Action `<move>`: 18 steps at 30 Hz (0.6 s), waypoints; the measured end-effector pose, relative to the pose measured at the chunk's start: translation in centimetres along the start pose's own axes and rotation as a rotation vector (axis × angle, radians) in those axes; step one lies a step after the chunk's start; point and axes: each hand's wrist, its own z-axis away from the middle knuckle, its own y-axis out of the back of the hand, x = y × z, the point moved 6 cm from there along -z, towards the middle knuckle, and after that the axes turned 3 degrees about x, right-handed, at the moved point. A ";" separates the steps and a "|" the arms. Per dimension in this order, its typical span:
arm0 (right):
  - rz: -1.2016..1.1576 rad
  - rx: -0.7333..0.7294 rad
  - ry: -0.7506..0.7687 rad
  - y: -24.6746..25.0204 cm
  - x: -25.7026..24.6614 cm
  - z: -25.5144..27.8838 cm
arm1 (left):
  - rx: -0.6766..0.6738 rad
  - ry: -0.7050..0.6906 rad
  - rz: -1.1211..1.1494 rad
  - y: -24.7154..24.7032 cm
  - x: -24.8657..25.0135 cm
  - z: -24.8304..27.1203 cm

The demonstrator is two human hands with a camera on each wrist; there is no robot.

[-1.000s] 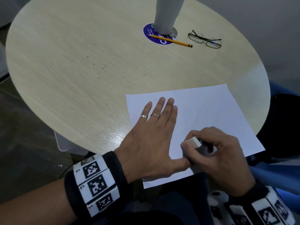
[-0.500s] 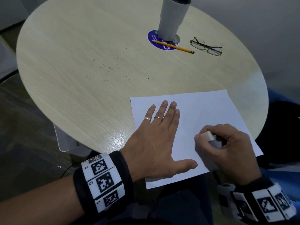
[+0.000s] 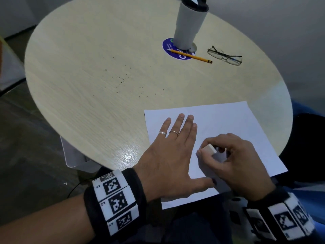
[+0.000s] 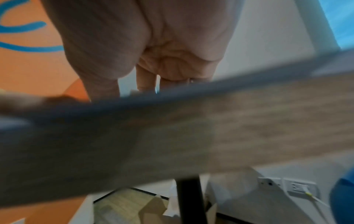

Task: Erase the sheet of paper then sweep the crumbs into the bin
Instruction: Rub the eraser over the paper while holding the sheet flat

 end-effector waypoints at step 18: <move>-0.033 0.111 -0.061 -0.3 -0.2 0.3 | -0.022 0.001 -0.012 -0.1 0.0 -0.1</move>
